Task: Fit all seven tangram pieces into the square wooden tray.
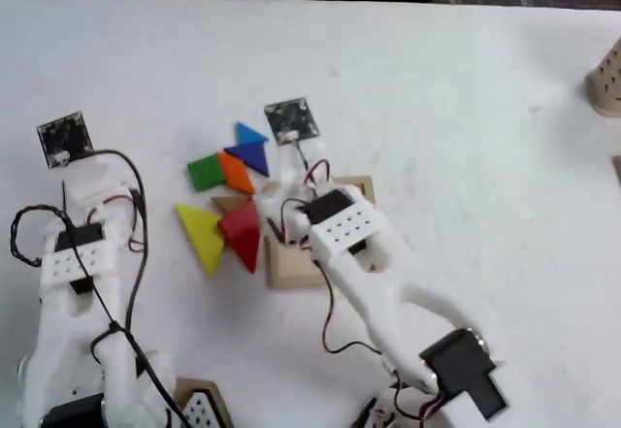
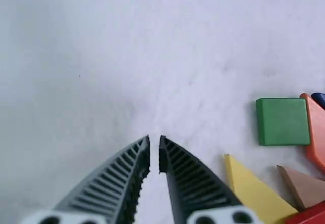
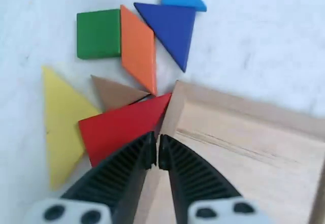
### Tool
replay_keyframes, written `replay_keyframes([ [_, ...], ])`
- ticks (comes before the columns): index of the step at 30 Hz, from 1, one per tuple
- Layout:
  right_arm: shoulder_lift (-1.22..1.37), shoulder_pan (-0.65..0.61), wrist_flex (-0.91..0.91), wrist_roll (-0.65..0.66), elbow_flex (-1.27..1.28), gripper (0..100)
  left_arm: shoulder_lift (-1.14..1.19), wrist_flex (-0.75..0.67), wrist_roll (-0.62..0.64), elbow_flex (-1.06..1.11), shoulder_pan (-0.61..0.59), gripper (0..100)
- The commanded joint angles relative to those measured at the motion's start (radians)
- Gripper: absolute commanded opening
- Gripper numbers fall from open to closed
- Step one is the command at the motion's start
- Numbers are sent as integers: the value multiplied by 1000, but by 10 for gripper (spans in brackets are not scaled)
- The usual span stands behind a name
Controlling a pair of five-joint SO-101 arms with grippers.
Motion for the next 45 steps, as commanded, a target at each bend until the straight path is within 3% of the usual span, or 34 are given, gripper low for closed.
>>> replay_keyframes([
  [1, 1, -81, -30, -14, -48, 24, 2, -21, 9, -23, -8, 60],
  [6, 59, -200, -68, 66, -43, 24, 2, -21, 9, -23, -5, 60],
  [13, 229, -203, -127, 140, -52, 20, 2, -21, 9, -20, -7, 60],
  [22, 185, -188, 104, 143, -48, 20, 2, -20, 9, -18, -7, 60],
  [29, 162, -145, 133, 144, -54, 20, 2, -20, 9, -18, -7, 60],
  [33, 24, -143, 147, 143, -54, 20, 2, -20, 9, -18, -7, 60],
  [38, -42, -145, -96, 133, -46, 24, 2, -20, 9, -21, -7, 60],
  [42, 79, -145, -351, 133, -55, 24, 2, -20, 9, -21, -7, 60],
  [45, 194, -148, -444, 137, -55, 21, 2, -20, 9, -21, -7, 60],
])
